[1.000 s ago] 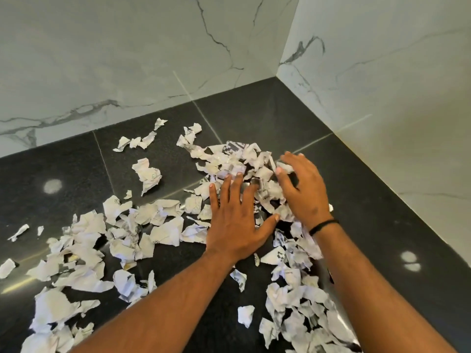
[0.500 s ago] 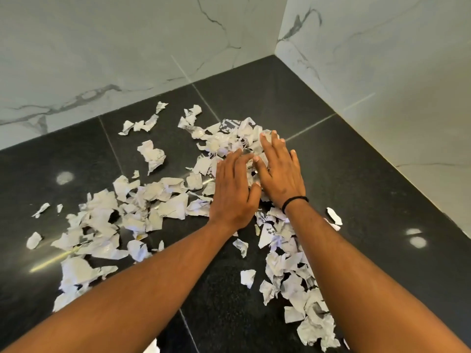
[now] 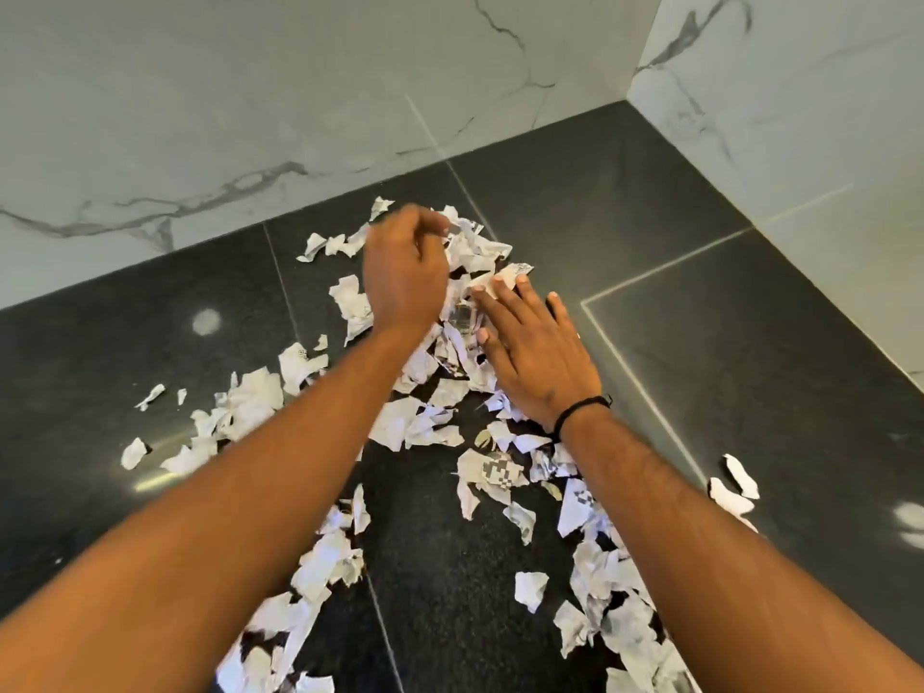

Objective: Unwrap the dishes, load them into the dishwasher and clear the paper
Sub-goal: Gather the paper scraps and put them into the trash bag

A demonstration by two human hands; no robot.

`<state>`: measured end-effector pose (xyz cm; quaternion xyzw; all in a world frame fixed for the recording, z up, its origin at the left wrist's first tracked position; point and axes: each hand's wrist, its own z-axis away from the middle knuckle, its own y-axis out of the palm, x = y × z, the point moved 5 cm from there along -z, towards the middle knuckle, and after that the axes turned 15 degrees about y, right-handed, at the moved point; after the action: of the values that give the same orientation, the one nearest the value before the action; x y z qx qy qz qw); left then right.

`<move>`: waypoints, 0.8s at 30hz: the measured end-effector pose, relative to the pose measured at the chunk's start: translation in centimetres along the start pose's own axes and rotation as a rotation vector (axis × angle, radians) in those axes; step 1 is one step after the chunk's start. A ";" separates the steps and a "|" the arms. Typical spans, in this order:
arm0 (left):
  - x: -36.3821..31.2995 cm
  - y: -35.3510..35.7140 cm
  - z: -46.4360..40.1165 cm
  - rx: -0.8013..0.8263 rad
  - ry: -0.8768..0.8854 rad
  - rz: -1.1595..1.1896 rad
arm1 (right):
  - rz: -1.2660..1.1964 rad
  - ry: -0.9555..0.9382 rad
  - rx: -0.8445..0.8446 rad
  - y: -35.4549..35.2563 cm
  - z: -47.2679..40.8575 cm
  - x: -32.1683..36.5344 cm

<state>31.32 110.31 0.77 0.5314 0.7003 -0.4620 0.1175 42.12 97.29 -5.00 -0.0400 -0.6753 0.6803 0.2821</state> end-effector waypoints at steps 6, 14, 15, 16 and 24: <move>8.5 2.3 -3.1 0.640 -0.329 -0.467 | -0.020 0.023 -0.048 -0.4 0.0 0.0; 5.2 1.6 2.0 0.754 -0.044 -0.450 | -0.038 0.057 -0.105 -0.3 -0.2 -0.1; 4.5 1.1 2.9 0.747 -0.020 -0.385 | -0.039 0.058 -0.109 -0.2 -0.2 -0.1; 3.7 0.6 3.5 0.719 0.001 -0.289 | -0.043 0.059 -0.109 -0.2 -0.2 -0.1; 4.6 -1.5 -2.2 0.333 0.077 -0.295 | -0.040 0.088 -0.106 -0.4 -0.1 -0.2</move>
<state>28.90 114.89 -0.25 0.4527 0.6885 -0.5625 -0.0674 42.42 97.29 -4.69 -0.0713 -0.6979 0.6353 0.3228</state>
